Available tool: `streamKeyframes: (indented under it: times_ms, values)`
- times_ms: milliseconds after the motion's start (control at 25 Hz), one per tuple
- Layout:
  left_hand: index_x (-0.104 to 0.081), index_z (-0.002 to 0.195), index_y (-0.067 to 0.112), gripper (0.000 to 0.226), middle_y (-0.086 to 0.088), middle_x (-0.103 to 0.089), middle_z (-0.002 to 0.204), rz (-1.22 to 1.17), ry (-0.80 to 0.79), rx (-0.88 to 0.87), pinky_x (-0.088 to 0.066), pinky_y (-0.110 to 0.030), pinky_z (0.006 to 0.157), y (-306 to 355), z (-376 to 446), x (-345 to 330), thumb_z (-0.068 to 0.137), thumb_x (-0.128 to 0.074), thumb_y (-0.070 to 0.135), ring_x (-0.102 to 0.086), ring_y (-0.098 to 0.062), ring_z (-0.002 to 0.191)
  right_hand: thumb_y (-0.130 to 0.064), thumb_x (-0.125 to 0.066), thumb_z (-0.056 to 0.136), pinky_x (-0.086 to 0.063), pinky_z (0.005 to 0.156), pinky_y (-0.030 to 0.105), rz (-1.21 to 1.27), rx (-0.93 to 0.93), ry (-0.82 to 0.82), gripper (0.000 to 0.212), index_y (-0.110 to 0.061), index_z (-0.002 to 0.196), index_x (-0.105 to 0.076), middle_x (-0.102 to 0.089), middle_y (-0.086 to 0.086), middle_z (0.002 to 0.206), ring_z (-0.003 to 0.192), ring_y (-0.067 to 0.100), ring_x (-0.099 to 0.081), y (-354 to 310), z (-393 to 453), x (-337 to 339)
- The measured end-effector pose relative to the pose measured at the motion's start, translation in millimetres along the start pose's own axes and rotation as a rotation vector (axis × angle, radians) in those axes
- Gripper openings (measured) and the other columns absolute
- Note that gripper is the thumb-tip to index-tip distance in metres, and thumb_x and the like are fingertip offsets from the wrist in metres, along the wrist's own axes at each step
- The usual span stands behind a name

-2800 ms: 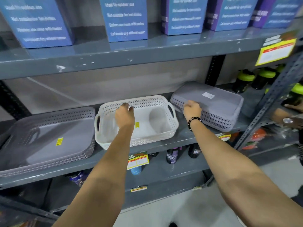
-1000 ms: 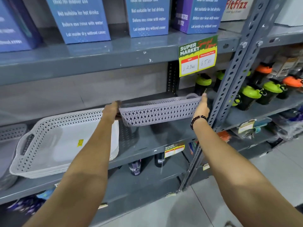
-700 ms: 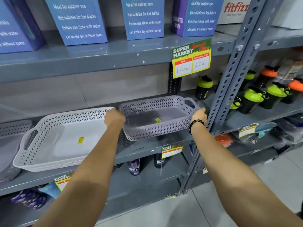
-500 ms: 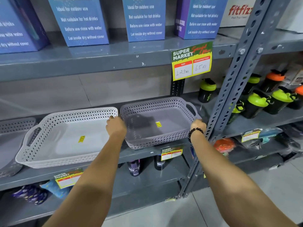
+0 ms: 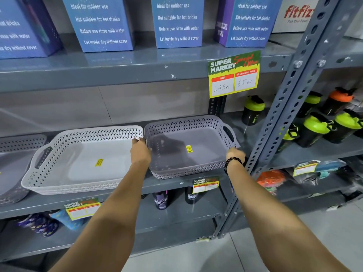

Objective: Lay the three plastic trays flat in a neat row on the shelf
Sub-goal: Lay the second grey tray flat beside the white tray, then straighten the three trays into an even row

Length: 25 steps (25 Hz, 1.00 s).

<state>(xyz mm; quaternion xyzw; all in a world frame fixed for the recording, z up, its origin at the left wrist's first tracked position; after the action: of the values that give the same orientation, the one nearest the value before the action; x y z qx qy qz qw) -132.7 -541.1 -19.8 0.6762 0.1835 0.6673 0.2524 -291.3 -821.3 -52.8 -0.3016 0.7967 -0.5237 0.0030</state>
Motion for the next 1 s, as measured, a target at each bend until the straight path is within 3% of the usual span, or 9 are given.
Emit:
streamKeyframes:
  times_ms: [80,160,280,400,520,600,680,840,1000]
  values:
    - [-0.053,0.126,0.001,0.033,-0.019,-0.043,0.131,-0.001,-0.024,0.011,-0.045,-0.040,0.100,1,-1,1,0.093,-0.051,0.002,-0.060,-0.039,0.101,-0.014,-0.039,0.097,-0.046,0.090,0.033,-0.028,-0.005,0.082,0.043,0.007,0.135,-0.038,-0.047,0.023,0.139,0.126,0.032,-0.049,2,-1,-2]
    - [-0.054,0.126,0.000,0.032,-0.020,-0.043,0.132,-0.009,-0.034,0.010,-0.044,-0.040,0.102,1,-2,4,0.095,-0.051,0.008,-0.059,-0.039,0.103,-0.012,-0.044,0.092,-0.042,0.101,0.043,-0.039,0.058,0.192,0.046,0.009,0.133,-0.037,-0.045,0.027,0.138,0.125,0.039,-0.048,-1,-3,-3]
    - [-0.048,0.131,-0.001,0.039,-0.021,-0.042,0.137,-0.026,-0.023,-0.002,-0.042,-0.042,0.103,1,-4,9,0.098,-0.047,0.019,-0.057,-0.040,0.111,-0.016,-0.047,0.087,-0.020,0.116,0.049,-0.279,0.180,0.264,0.063,0.005,0.142,-0.026,-0.029,0.027,0.150,0.140,0.039,-0.028,-10,-12,-6]
    - [-0.042,0.137,-0.002,0.048,-0.022,-0.040,0.142,-0.033,0.027,-0.003,-0.040,-0.043,0.104,-11,-1,23,0.099,-0.044,0.026,-0.050,-0.039,0.123,-0.018,-0.047,0.089,-0.002,0.119,0.049,-0.463,0.287,0.251,0.072,0.003,0.148,-0.012,-0.011,0.022,0.158,0.148,0.033,-0.004,-15,-26,-15]
    - [-0.042,0.137,-0.002,0.049,-0.023,-0.043,0.141,-0.010,0.112,0.030,-0.038,-0.044,0.105,-43,11,48,0.099,-0.043,0.029,-0.046,-0.039,0.126,-0.017,-0.048,0.089,0.001,0.120,0.047,-0.606,0.417,0.244,0.070,0.003,0.148,-0.015,-0.013,0.020,0.158,0.149,0.030,-0.004,-18,-40,-37]
    - [-0.046,0.133,-0.003,0.047,-0.024,-0.047,0.137,0.032,0.186,0.069,-0.039,-0.046,0.103,-72,20,73,0.099,-0.042,0.028,-0.047,-0.040,0.125,-0.015,-0.048,0.088,-0.017,0.119,0.046,-0.603,0.514,0.148,0.062,0.002,0.144,-0.026,-0.030,0.023,0.152,0.144,0.033,-0.023,-25,-53,-64]
    - [-0.048,0.128,-0.004,0.044,-0.026,-0.048,0.134,0.084,0.260,0.117,-0.038,-0.047,0.103,-108,29,103,0.098,-0.043,0.027,-0.045,-0.040,0.124,-0.016,-0.048,0.090,-0.041,0.104,0.043,-0.488,0.555,-0.086,0.055,0.000,0.141,-0.033,-0.043,0.023,0.143,0.127,0.037,-0.046,-28,-74,-104]
    - [-0.037,0.138,-0.002,0.053,-0.025,-0.037,0.145,0.191,0.283,0.260,-0.023,-0.052,0.114,-177,53,161,0.097,-0.042,0.030,-0.029,-0.039,0.137,-0.038,-0.066,0.083,-0.028,0.114,0.042,-0.361,0.430,-0.648,0.088,-0.016,0.151,-0.015,-0.026,0.008,0.157,0.142,0.028,-0.031,-25,-134,-176]
    - [-0.034,0.140,0.004,0.052,-0.021,-0.034,0.148,0.185,0.157,0.337,-0.023,-0.055,0.113,-231,73,189,0.098,-0.040,0.032,-0.031,-0.039,0.137,-0.035,-0.074,0.076,-0.025,0.117,0.042,-0.516,0.432,-0.717,0.100,-0.017,0.152,-0.011,-0.019,0.006,0.159,0.145,0.028,-0.024,-17,-156,-221]
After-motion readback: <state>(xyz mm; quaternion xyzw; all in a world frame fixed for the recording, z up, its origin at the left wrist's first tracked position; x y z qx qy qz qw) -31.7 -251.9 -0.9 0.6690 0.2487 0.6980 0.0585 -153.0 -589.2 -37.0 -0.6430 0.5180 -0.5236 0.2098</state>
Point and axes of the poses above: each hand's wrist, its own z-axis towards the middle knuckle, its own x-axis out of the back of the hand, y = z × x, the point moved 5 cm from there along z, towards the middle knuckle
